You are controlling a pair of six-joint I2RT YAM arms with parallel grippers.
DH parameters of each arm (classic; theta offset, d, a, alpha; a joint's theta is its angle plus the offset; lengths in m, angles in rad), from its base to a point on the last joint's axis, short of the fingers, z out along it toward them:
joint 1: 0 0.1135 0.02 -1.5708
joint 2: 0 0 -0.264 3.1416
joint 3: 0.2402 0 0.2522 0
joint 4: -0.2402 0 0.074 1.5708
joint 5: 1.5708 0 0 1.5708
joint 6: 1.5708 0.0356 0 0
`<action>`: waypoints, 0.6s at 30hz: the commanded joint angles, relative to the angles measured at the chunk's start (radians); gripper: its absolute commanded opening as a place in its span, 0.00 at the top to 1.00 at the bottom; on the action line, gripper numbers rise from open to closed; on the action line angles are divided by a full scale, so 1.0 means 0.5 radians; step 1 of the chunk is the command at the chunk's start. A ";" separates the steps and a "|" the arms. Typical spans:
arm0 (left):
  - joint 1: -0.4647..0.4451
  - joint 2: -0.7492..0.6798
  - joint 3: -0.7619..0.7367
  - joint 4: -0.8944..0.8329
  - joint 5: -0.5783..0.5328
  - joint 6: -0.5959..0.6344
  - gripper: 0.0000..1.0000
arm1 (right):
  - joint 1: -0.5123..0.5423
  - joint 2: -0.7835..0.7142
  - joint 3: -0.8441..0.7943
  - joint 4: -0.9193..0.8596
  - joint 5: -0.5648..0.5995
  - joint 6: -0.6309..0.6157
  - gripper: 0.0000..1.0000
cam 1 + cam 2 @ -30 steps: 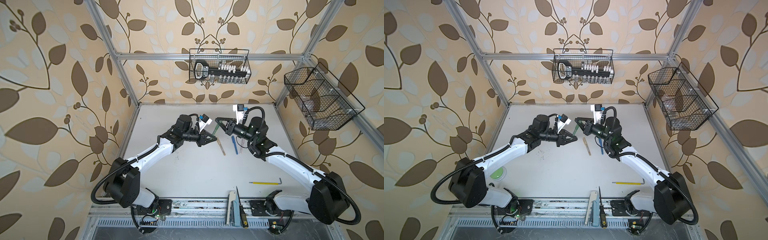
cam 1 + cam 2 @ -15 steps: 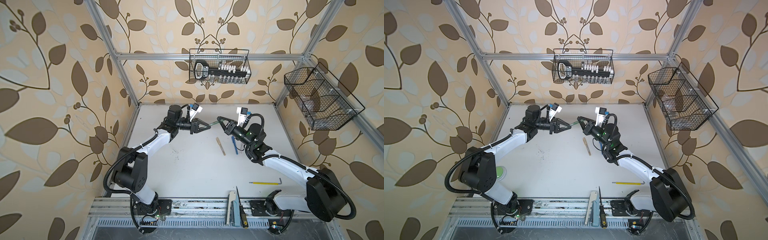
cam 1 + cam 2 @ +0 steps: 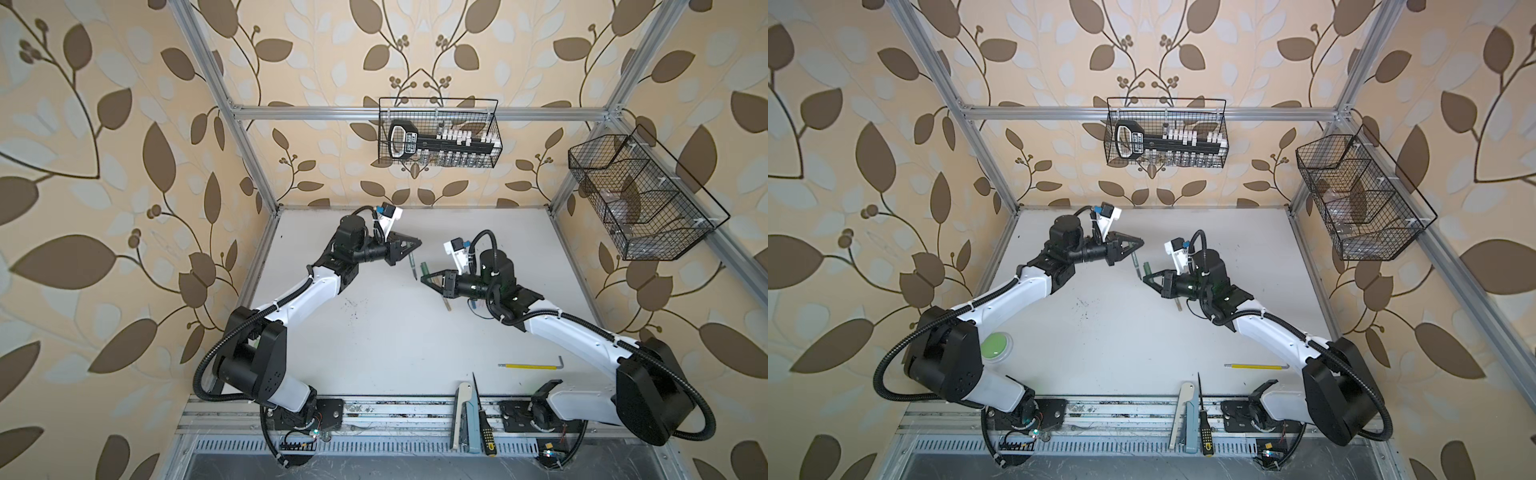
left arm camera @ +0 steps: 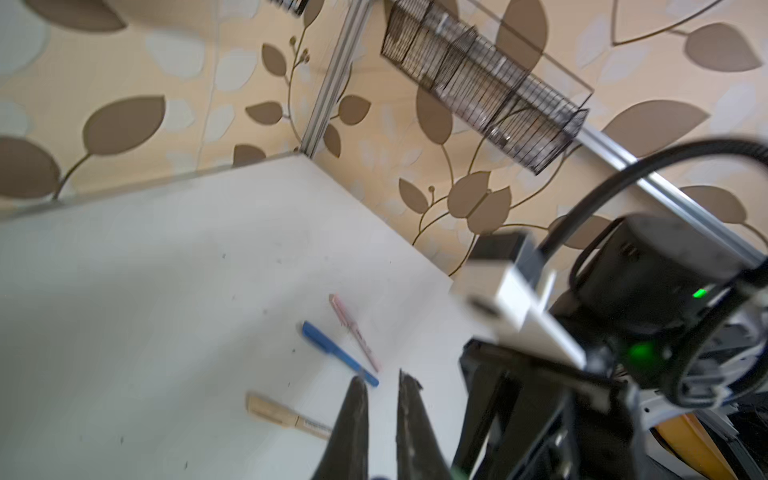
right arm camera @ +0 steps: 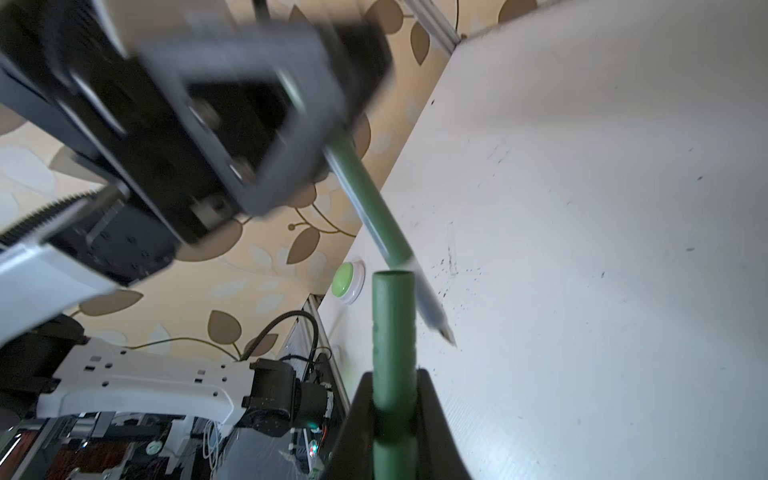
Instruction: Insert the pens into the pen caps
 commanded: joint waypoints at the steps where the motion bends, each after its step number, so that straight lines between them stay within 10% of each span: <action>1: 0.024 -0.172 -0.115 -0.135 -0.241 0.097 1.00 | -0.049 -0.023 -0.006 -0.143 0.031 -0.070 1.00; 7: 0.027 -0.161 -0.336 0.104 -0.350 -0.112 1.00 | 0.015 0.014 -0.026 -0.336 -0.009 -0.202 1.00; 18: 0.042 -0.239 0.068 -0.450 -0.378 -0.138 1.00 | 0.420 -0.001 -0.300 -0.420 0.240 -0.303 1.00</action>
